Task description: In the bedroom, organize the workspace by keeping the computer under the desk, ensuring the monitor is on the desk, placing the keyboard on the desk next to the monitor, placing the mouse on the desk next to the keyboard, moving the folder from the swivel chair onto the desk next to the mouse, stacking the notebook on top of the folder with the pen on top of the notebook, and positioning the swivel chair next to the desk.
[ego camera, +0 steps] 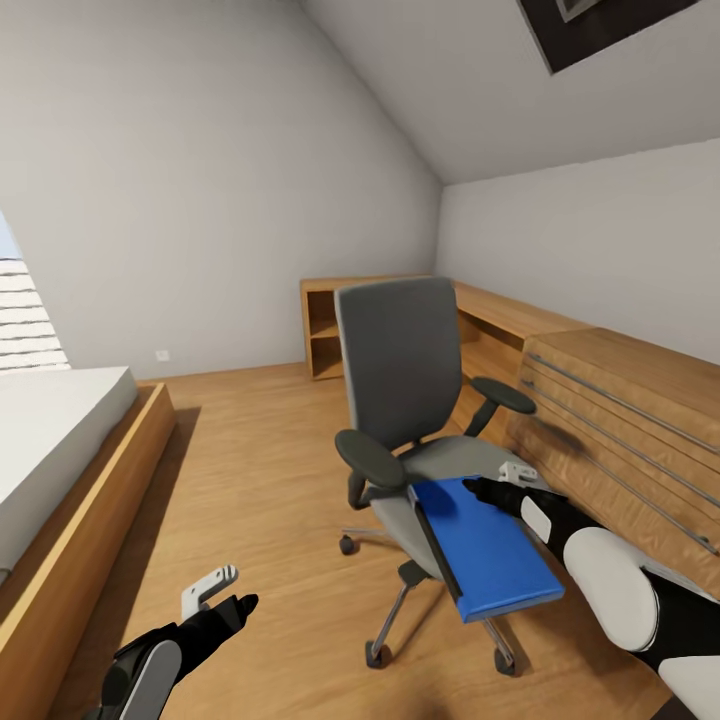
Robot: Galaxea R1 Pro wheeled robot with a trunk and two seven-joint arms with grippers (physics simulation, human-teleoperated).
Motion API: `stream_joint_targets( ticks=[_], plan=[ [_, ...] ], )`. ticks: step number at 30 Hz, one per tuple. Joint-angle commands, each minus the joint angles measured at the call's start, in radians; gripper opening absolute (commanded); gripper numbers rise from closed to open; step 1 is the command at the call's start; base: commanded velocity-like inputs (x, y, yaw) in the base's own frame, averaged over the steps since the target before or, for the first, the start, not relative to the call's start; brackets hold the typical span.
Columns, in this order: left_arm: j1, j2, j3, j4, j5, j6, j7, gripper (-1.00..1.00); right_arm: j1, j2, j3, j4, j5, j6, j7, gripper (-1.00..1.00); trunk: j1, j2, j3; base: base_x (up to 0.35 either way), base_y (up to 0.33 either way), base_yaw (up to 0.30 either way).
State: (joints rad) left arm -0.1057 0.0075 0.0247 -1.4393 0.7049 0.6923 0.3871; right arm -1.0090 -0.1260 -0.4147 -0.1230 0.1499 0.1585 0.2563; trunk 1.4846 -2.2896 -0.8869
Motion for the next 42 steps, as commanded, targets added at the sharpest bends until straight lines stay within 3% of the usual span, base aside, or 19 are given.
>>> stream_joint_targets(
  ticks=[1, 42],
  plan=[
    [0.000, 0.000, 0.000, -0.001, 0.011, 0.003, 0.009, 1.00, 0.000, 0.000, -0.009, -0.003, 0.010, 0.006, 0.005, 1.00, 0.000, 0.000, -0.001, 0.294, 0.072, 0.000],
    [-0.001, 0.002, -0.006, 0.045, 0.008, 0.003, 0.010, 1.00, 0.000, 0.002, -0.009, -0.001, 0.010, 0.006, 0.001, 1.00, 0.000, 0.000, -0.010, 0.071, 0.003, 0.000]
  ],
)
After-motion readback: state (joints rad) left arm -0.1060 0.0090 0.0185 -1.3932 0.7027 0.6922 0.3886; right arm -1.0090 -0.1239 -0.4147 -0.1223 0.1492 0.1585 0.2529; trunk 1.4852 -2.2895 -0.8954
